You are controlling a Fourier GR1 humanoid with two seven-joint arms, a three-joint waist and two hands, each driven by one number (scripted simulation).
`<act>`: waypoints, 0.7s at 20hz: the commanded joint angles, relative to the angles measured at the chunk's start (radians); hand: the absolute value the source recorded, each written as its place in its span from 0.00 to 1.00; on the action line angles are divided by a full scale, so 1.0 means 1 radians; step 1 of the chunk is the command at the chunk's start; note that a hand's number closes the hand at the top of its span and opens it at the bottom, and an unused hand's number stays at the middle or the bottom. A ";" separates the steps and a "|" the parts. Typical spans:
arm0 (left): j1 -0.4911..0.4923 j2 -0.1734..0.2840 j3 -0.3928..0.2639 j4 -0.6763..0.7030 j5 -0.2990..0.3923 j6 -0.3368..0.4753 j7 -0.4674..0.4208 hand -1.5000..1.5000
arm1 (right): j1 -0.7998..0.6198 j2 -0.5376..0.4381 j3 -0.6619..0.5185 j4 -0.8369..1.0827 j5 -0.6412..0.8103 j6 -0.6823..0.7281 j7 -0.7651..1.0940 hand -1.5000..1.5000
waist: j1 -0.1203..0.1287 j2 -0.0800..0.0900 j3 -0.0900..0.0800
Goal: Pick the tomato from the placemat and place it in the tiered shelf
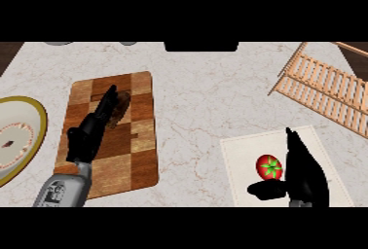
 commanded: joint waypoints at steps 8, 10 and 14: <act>-0.028 -0.019 0.056 0.053 -0.020 -0.039 -0.034 0.50 | 0.051 0.030 0.019 0.049 0.011 -0.008 -0.038 1.00 | -0.001 0.000 0.000; -0.073 -0.004 0.078 0.144 -0.016 -0.044 -0.087 0.50 | 0.027 -0.007 0.006 0.104 -0.011 0.051 -0.062 1.00 | -0.004 0.002 0.000; 0.022 -0.046 0.021 0.018 -0.066 -0.009 -0.054 0.50 | 0.013 -0.014 0.041 0.109 0.061 0.021 -0.084 1.00 | 0.000 0.000 0.000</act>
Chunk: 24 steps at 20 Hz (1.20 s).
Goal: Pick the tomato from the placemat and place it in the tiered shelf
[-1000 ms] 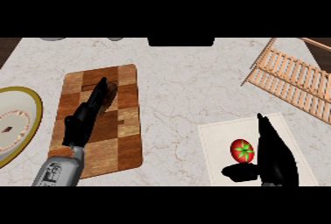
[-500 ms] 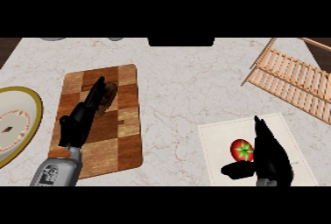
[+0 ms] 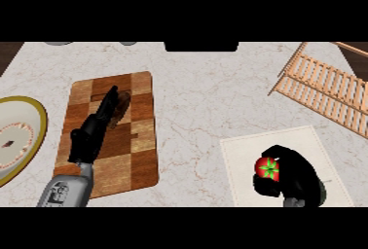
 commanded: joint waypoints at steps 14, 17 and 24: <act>0.005 -0.050 -0.030 -0.005 -0.038 -0.013 -0.003 0.50 | -0.423 0.065 0.175 0.238 0.074 -0.212 0.409 1.00 | 0.036 0.007 0.000; -0.053 -0.027 0.010 0.039 -0.012 -0.036 0.010 0.50 | -0.527 0.066 0.181 0.276 0.063 -0.312 0.416 1.00 | 0.028 0.007 0.000; -0.011 -0.040 -0.002 0.028 -0.036 -0.009 0.002 0.50 | -0.640 0.066 0.186 0.167 0.205 -0.449 0.464 1.00 | 0.020 -0.001 -0.001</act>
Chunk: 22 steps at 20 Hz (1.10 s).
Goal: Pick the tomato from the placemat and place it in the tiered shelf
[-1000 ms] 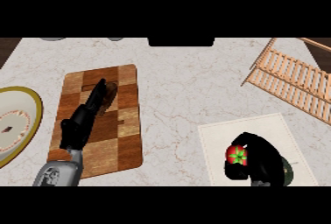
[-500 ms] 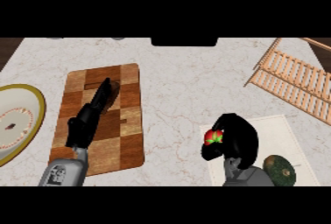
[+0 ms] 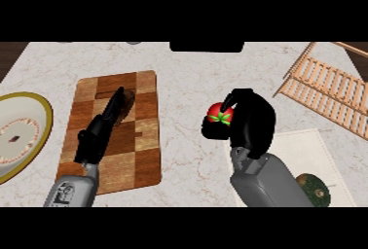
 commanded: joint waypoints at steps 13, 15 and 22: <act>-0.035 0.033 0.063 0.063 0.032 -0.022 -0.031 0.50 | -0.366 0.009 -0.133 -0.077 0.363 0.189 0.330 1.00 | -0.027 -0.007 -0.003; -0.009 0.017 0.038 0.027 0.020 -0.012 -0.012 0.50 | -0.383 0.009 -0.148 -0.120 0.422 0.235 0.330 1.00 | -0.029 -0.012 -0.002; -0.015 -0.010 0.017 0.019 -0.004 0.015 0.000 0.50 | -0.497 0.009 -0.312 -0.138 0.530 0.420 0.222 1.00 | -0.040 -0.011 -0.001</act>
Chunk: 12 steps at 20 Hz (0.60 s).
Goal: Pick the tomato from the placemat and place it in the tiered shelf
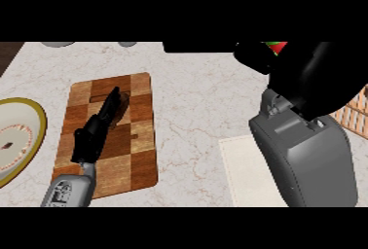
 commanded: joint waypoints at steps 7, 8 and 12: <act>0.030 0.008 -0.016 -0.077 0.009 -0.027 0.043 0.50 | -0.132 -0.023 -0.208 0.016 0.120 0.187 0.055 1.00 | 0.014 0.005 0.001; 0.012 0.005 0.001 -0.001 -0.006 -0.007 -0.024 0.50 | -0.121 -0.052 -0.236 0.000 0.115 0.186 0.019 1.00 | 0.005 0.008 0.001; -0.012 -0.012 -0.003 -0.025 -0.005 0.003 0.023 0.50 | -0.179 -0.107 -0.323 0.012 0.106 0.225 -0.050 1.00 | 0.007 0.007 0.001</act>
